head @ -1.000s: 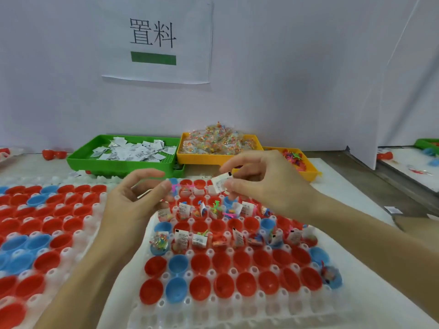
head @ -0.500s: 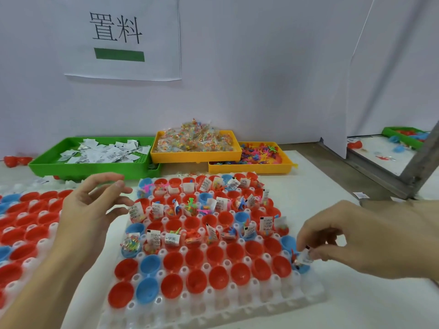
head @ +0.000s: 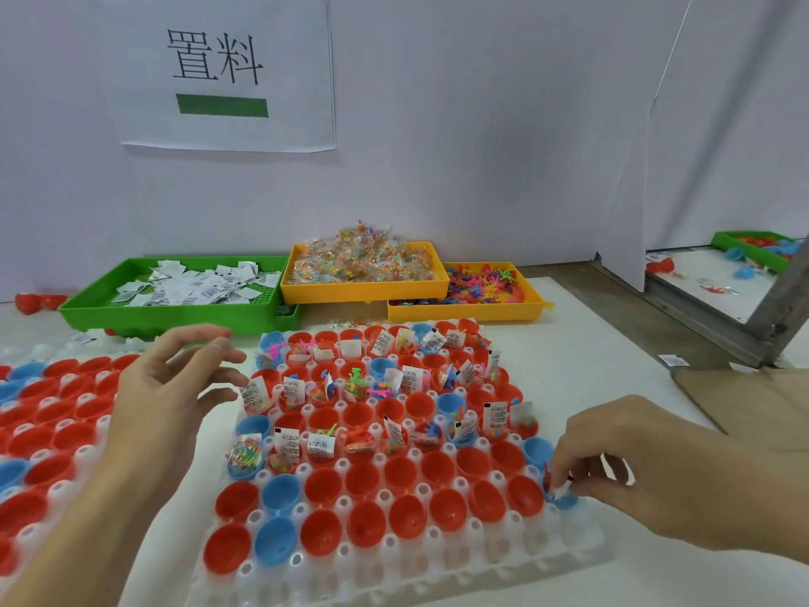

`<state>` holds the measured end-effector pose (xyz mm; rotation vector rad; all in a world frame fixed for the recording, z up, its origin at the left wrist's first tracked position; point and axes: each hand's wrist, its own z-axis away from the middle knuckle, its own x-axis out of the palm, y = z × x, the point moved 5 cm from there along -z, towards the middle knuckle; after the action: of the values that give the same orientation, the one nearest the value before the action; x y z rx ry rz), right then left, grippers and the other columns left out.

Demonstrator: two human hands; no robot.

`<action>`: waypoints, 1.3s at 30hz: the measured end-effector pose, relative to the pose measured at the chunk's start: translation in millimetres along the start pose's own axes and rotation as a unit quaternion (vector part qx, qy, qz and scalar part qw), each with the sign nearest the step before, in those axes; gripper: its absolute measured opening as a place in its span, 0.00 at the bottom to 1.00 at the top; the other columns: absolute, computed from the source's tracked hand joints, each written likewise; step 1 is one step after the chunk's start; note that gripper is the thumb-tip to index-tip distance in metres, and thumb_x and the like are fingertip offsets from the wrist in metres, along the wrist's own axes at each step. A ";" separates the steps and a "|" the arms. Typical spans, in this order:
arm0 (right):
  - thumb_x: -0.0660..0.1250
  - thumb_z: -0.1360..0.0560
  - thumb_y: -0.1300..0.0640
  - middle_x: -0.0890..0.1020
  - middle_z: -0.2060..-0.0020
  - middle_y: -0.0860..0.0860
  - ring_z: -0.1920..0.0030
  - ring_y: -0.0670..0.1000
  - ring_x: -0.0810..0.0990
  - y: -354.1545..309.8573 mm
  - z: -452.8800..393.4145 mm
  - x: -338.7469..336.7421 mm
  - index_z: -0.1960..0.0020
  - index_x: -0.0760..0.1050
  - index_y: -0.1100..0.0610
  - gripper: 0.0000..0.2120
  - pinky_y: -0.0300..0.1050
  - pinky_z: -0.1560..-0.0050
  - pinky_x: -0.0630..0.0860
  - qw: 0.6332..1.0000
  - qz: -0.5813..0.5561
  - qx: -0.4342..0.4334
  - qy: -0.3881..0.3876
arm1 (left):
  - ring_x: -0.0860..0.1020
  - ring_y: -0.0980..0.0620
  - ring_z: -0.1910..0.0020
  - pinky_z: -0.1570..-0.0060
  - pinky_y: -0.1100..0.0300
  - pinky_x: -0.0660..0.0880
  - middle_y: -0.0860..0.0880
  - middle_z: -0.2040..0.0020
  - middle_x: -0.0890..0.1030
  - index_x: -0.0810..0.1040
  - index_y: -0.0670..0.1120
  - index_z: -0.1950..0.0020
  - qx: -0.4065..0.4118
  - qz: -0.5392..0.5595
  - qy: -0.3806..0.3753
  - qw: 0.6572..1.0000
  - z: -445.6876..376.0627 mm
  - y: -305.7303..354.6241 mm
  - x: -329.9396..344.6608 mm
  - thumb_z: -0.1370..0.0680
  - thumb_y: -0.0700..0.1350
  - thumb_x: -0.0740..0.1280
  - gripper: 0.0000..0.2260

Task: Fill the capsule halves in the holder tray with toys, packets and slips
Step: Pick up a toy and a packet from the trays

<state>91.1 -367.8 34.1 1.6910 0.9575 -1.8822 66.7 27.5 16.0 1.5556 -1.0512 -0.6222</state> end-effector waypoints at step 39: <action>0.70 0.22 0.59 0.84 0.50 0.55 0.54 0.51 0.79 177.4 -241.2 -20.5 0.49 0.84 0.60 0.06 0.44 0.53 0.75 0.956 -0.016 0.269 0.112 | 0.77 0.46 0.64 0.67 0.59 0.75 0.43 0.60 0.81 0.82 0.47 0.57 -0.004 0.009 0.046 0.999 -3.4 -2.4 -13.8 0.20 0.38 0.62 0.12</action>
<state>385.2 -312.0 13.8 2.2479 0.5734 -2.1397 63.8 41.2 12.6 1.5518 -0.9921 -0.5357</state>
